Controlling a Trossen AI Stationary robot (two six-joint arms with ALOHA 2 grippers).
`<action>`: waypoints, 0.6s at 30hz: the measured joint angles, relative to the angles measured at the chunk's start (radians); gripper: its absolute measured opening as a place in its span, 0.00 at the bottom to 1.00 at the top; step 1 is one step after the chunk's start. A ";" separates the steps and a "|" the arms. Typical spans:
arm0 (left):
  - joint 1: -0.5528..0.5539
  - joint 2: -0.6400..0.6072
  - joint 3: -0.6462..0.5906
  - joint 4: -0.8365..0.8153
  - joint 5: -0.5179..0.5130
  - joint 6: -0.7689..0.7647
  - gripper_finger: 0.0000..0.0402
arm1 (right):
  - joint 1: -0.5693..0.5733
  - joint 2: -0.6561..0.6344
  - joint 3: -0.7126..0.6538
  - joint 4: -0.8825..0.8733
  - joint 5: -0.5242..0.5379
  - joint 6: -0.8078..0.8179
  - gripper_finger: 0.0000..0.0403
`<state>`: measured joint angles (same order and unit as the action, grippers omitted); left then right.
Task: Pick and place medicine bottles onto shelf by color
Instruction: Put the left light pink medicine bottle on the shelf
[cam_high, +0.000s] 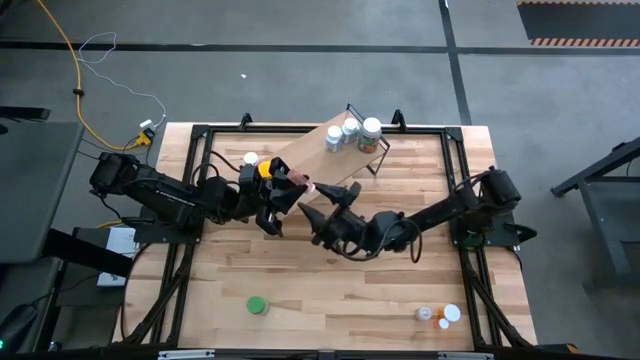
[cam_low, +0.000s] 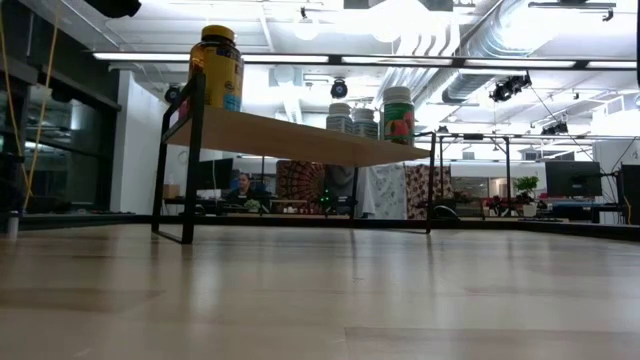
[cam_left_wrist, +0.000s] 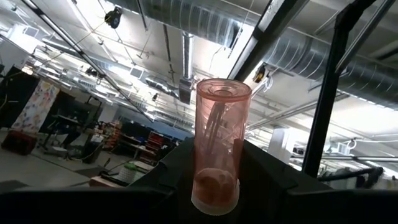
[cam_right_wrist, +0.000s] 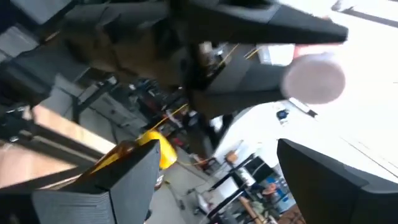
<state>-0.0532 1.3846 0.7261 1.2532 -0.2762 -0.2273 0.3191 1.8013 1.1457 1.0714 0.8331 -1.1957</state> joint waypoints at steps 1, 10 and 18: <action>0.000 0.000 0.000 0.000 0.000 0.000 0.25 | 0.003 0.002 0.002 0.031 0.005 -0.020 0.78; 0.000 -0.009 0.000 0.004 0.003 0.002 0.25 | 0.069 0.001 -0.030 0.290 0.016 -0.216 0.78; 0.000 -0.009 0.000 0.001 0.004 -0.056 0.25 | 0.023 0.001 -0.031 0.288 -0.101 -0.170 0.78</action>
<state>-0.0532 1.3754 0.7261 1.2541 -0.2726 -0.2829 0.3421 1.8027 1.1149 1.3593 0.7318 -1.3658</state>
